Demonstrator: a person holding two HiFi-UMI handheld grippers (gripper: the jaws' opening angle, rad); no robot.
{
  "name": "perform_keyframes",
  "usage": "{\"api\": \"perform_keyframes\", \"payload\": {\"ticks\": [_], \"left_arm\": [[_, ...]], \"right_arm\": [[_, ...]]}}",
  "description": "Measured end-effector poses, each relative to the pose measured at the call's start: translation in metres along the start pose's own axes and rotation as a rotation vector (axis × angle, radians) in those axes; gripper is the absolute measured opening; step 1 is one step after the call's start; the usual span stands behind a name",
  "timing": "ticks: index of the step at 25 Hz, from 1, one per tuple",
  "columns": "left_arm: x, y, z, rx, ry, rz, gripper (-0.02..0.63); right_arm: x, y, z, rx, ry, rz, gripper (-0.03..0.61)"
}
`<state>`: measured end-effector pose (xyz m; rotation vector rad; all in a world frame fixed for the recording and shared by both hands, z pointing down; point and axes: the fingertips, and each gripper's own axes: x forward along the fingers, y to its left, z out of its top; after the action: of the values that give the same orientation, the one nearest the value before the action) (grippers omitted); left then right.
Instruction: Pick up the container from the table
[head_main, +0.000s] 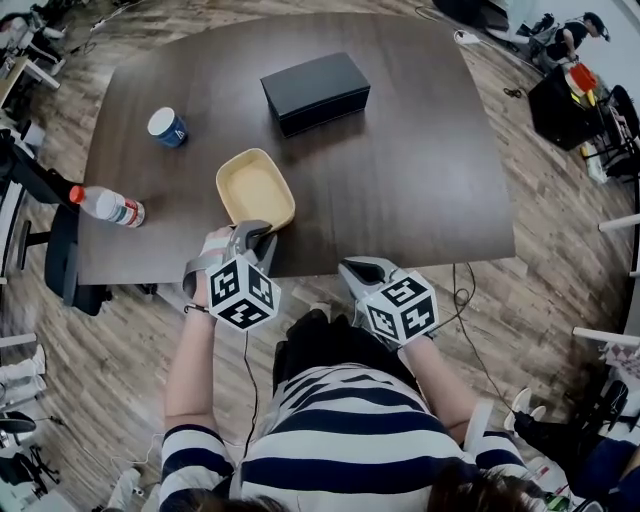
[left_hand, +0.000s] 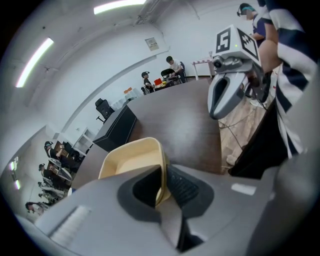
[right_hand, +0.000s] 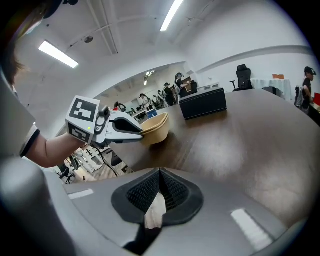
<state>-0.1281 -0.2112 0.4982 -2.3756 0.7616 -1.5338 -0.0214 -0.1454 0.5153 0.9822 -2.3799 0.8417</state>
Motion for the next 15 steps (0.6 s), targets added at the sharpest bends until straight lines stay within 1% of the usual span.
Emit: {"api": "perform_keyframes", "payload": {"ticks": [5, 15], "left_arm": [[-0.017, -0.016, 0.014, -0.027, -0.024, 0.016, 0.000], [-0.041, -0.041, 0.031, -0.011, -0.027, 0.012, 0.000]], "right_arm": [[-0.014, -0.003, -0.004, -0.007, -0.010, 0.004, -0.005], [-0.037, -0.004, -0.002, -0.029, -0.033, 0.003, -0.005]]}}
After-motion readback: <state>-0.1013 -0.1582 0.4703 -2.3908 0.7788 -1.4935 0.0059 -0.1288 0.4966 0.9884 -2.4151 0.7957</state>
